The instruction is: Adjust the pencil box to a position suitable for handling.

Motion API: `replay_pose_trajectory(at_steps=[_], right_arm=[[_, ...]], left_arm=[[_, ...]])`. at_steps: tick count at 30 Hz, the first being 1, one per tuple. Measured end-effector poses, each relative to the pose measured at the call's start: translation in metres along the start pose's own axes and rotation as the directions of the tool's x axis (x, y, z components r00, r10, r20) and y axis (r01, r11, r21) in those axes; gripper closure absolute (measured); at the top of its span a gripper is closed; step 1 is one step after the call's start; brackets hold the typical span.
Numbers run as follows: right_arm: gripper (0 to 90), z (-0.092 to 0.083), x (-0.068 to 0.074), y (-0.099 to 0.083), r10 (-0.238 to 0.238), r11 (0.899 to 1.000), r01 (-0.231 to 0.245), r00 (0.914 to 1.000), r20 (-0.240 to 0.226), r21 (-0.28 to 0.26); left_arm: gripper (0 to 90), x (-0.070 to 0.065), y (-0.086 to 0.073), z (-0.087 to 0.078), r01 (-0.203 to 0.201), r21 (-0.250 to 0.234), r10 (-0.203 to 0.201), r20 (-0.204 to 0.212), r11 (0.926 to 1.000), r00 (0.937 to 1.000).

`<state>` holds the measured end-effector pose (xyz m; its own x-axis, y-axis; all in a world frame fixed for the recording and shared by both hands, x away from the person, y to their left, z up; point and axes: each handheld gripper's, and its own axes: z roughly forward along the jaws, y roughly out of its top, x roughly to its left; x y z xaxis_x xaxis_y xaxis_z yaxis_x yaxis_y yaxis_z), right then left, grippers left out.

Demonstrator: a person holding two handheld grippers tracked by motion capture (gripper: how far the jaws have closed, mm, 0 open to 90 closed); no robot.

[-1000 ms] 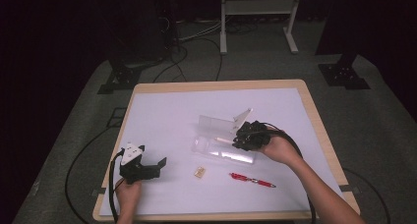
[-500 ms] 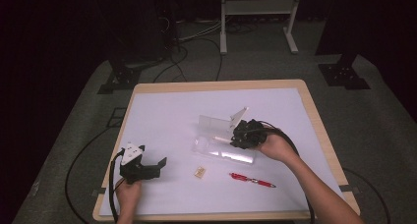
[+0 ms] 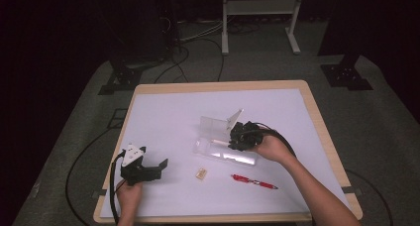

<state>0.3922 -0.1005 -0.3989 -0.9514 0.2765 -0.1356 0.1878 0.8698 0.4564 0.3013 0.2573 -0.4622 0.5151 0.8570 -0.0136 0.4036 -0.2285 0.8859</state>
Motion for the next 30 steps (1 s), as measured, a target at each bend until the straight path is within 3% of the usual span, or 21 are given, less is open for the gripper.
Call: replay_pose_trajectory(at_steps=[30], right_arm=[[78.1, 0.027, -0.01, -0.01, 0.048, 0.998, -0.046, 0.9984, -0.029, 0.053]], left_arm=[[1.3, 0.0, 0.0, 0.0, 0.0, -0.001, 0.0, 0.002, 1.0, 1.0]])
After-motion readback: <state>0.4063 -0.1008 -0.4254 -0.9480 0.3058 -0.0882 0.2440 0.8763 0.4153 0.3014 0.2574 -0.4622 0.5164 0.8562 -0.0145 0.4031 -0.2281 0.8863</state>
